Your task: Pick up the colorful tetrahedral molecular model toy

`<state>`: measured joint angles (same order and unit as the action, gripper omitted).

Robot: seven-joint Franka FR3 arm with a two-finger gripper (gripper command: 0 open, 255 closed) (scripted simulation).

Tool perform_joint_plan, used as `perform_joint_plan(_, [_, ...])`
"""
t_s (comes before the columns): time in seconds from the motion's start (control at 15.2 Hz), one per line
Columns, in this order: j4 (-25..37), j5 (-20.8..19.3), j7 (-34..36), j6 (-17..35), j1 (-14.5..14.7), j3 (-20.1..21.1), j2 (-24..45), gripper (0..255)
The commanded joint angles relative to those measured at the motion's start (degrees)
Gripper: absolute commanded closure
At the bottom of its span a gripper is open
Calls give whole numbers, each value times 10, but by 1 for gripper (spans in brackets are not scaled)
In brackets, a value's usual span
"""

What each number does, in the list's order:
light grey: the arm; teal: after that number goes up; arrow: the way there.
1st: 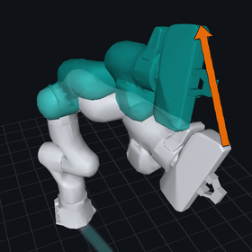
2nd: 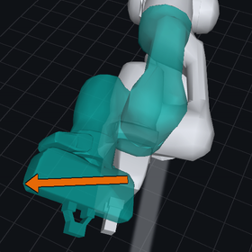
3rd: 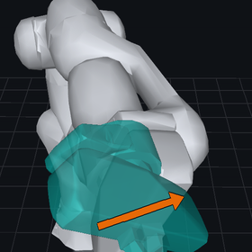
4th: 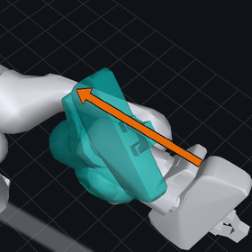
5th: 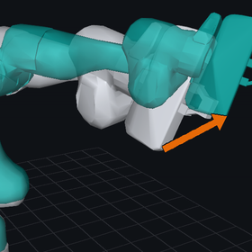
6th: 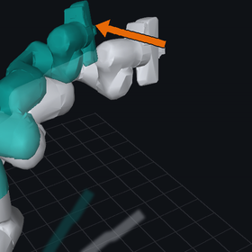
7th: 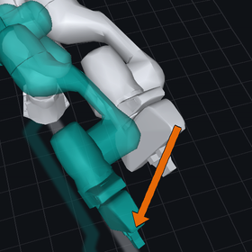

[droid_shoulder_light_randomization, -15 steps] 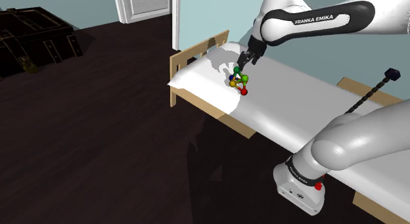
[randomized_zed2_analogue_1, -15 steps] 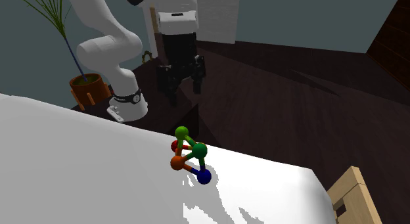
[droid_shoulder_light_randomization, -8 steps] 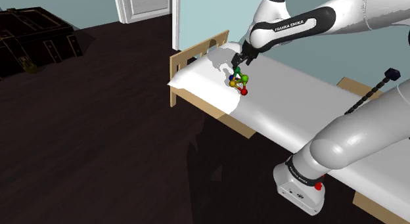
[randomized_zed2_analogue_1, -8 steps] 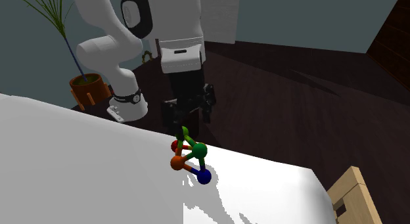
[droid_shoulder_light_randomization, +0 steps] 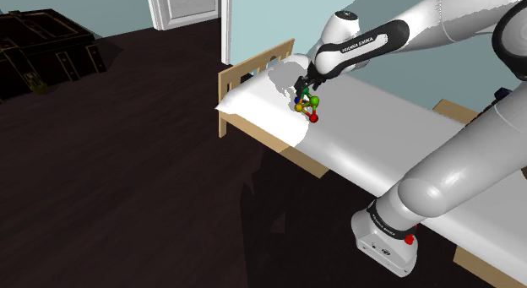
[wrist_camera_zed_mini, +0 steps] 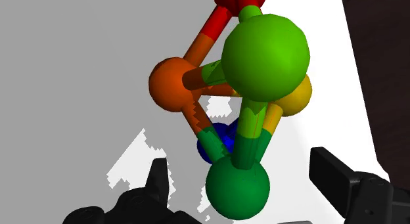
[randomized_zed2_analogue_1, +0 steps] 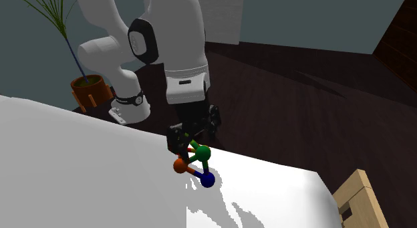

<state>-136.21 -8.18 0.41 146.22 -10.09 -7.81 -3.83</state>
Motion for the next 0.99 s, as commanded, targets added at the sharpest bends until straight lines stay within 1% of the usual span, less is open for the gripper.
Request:
perform_joint_plan(0.0, [-6,-1,2,14,0,0,7,0])
perform_joint_plan(0.07, [-6,-1,2,14,0,0,7,0])
perform_joint_plan(0.13, [-5,-1,3,13,0,0,8,255])
perform_joint_plan(0.73, [-6,-1,2,14,0,0,7,255])
perform_joint_plan(0.92, [3,0,0,-10,0,0,-8,255])
